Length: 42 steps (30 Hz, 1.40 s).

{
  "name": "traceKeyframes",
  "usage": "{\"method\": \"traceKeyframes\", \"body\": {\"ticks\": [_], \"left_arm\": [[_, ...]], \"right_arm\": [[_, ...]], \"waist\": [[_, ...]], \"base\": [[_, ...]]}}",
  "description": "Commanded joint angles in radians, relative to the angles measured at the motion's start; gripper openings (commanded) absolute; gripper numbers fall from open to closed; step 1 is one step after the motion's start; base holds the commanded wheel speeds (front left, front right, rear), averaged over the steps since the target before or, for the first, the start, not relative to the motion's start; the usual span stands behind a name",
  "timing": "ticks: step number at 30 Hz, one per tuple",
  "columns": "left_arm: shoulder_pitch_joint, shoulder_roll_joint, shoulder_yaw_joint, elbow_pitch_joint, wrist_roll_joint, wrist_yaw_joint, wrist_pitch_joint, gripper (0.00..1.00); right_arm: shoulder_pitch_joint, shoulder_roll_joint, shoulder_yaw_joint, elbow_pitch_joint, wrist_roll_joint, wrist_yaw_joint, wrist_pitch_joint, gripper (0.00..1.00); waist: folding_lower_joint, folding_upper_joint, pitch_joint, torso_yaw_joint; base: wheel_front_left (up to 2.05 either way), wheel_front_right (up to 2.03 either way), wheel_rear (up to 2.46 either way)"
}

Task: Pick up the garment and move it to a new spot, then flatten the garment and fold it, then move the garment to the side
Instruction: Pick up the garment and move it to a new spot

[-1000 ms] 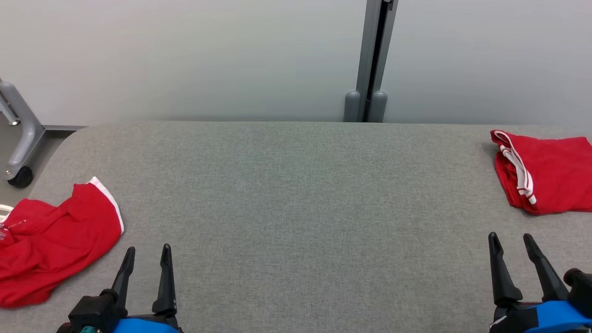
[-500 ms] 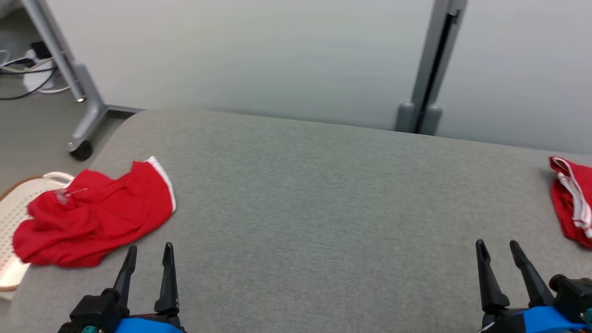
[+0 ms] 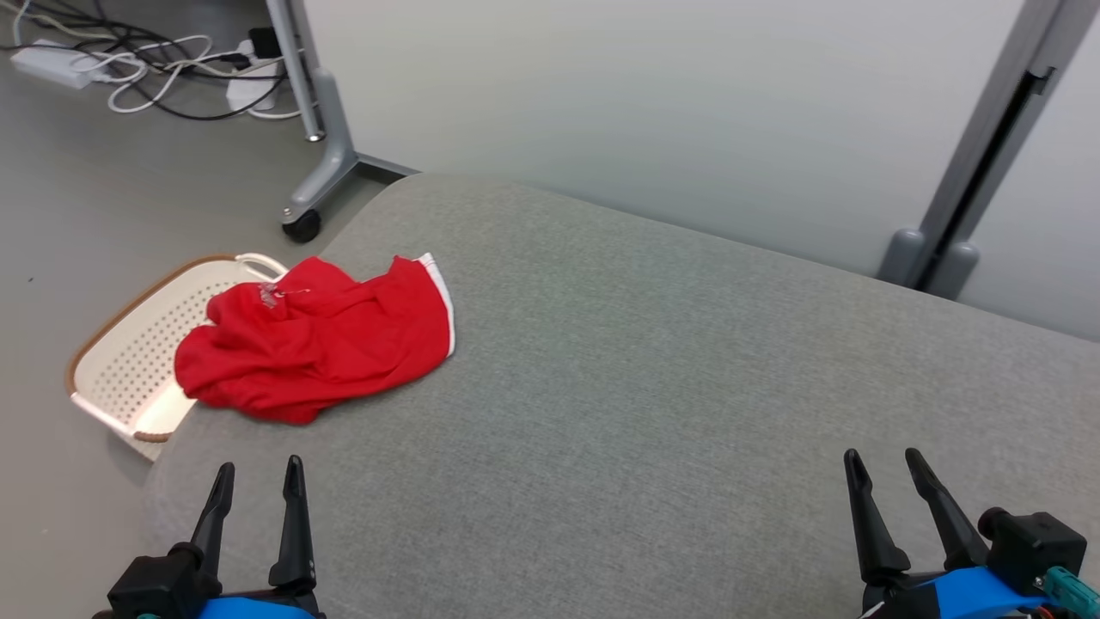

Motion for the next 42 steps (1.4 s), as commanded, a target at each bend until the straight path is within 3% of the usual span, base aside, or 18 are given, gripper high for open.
{"method": "traceKeyframes", "body": {"ticks": [1,9,18,23,29,33,42], "left_arm": [[0.009,0.004,0.0,-0.007,-0.006,0.004,0.004,1.0],[0.021,0.003,-0.001,-0.024,-0.013,0.018,0.007,1.0],[0.014,0.002,-0.004,-0.034,-0.022,0.029,0.015,1.0],[-0.051,0.033,0.014,-0.085,-0.041,0.025,0.076,1.0],[-0.143,0.103,0.058,-0.129,-0.088,0.014,0.209,1.0],[-0.226,0.164,0.131,-0.135,-0.152,0.031,0.32,1.0],[-0.32,0.298,0.279,-0.022,-0.261,0.052,0.477,1.0]], "right_arm": [[-0.011,0.0,-0.001,0.004,-0.001,0.0,-0.008,1.0],[-0.021,0.0,0.02,0.021,0.005,0.0,-0.005,1.0],[-0.028,0.0,0.021,0.028,-0.005,0.0,0.001,1.0],[-0.033,0.0,0.021,0.025,-0.008,0.0,-0.003,1.0],[-0.052,-0.013,0.032,0.011,-0.007,0.0,0.005,1.0],[-0.072,-0.027,0.045,-0.001,-0.011,0.0,0.011,1.0],[-0.12,-0.083,0.054,-0.072,-0.028,0.0,0.056,1.0]], "waist": [[0.0,0.0,0.011,0.023],[0.0,0.0,0.022,0.061],[0.0,0.0,0.035,0.053],[0.0,0.0,0.044,0.038],[0.0,0.0,0.075,0.011],[0.0,0.0,0.11,-0.03],[0.0,0.0,0.26,-0.156]], "base": [[0.0,0.0,0.0],[0.0,0.0,0.0],[0.0,0.0,0.0],[0.0,0.0,0.0],[0.0,0.0,0.0],[0.0,0.0,0.0],[0.0,0.0,0.0]]}}
